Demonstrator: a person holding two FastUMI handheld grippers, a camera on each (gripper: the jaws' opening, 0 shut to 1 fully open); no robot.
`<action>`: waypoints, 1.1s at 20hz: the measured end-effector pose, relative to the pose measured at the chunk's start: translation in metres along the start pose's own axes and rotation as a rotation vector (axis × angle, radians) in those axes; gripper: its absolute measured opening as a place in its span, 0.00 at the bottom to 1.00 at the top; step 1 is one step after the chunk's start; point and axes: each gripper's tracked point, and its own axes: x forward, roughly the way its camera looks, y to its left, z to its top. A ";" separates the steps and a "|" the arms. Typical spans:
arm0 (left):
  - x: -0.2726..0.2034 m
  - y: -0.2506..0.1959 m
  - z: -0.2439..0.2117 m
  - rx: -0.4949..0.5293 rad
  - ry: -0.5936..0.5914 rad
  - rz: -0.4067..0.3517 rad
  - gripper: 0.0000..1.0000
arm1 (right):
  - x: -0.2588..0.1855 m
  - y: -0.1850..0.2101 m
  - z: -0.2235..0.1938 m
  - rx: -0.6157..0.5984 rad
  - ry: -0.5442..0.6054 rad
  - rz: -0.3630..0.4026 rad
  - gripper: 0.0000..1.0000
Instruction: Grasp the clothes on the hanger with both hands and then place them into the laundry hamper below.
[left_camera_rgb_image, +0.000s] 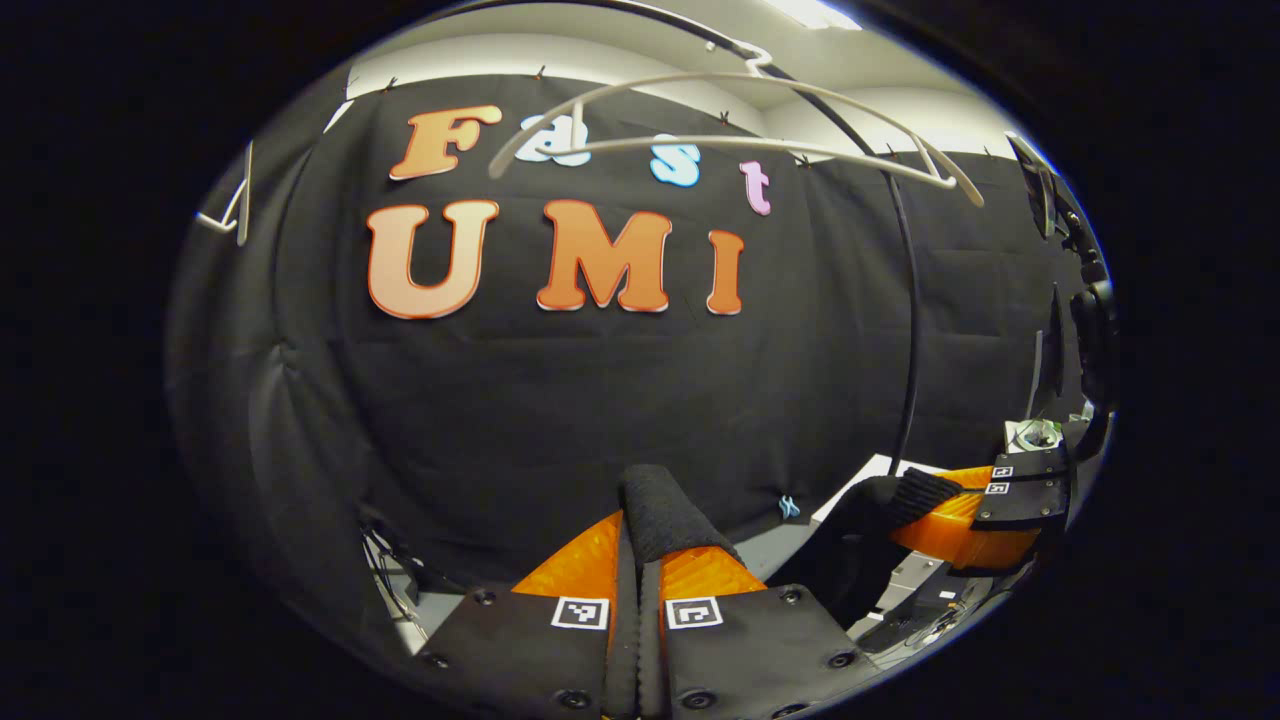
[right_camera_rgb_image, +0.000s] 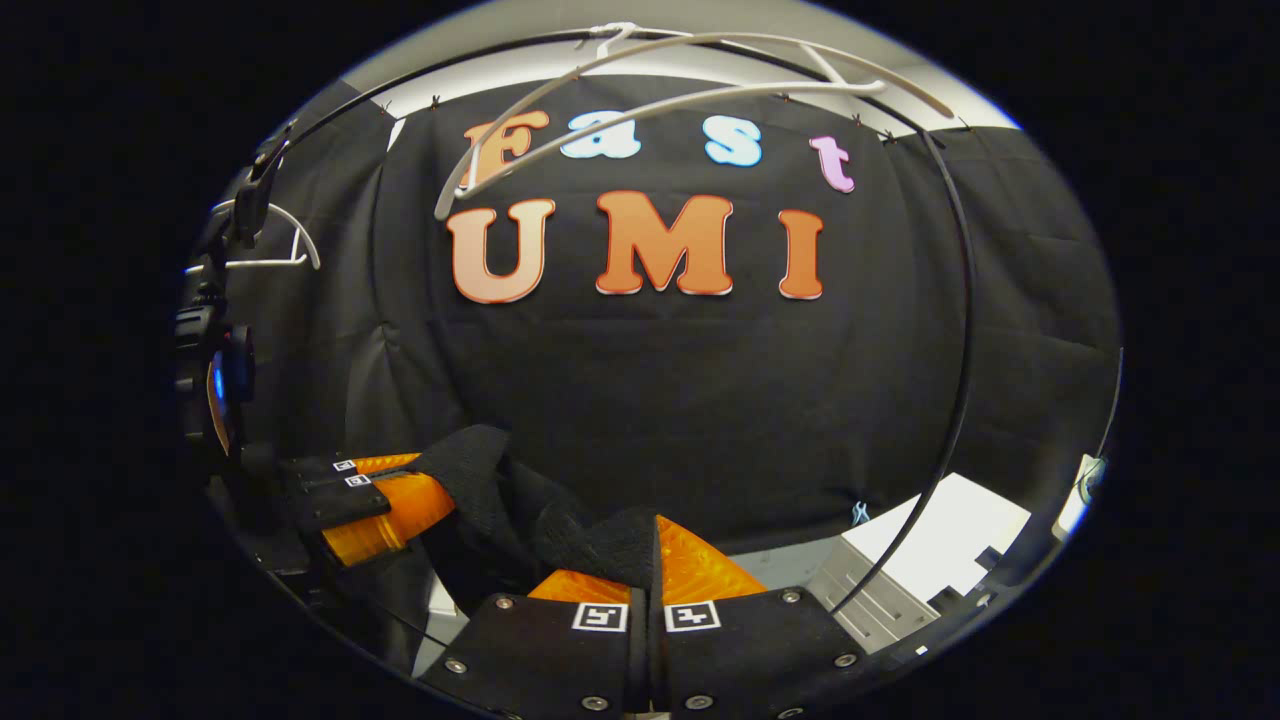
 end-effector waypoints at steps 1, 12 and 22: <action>0.001 -0.004 -0.015 -0.006 0.033 -0.007 0.07 | 0.004 0.003 -0.016 0.012 0.033 0.010 0.00; -0.004 -0.016 -0.226 -0.178 0.539 -0.026 0.07 | 0.029 -0.006 -0.250 0.094 0.527 0.024 0.00; -0.025 -0.005 -0.351 -0.217 0.852 0.030 0.08 | 0.015 -0.014 -0.368 0.111 0.762 0.000 0.06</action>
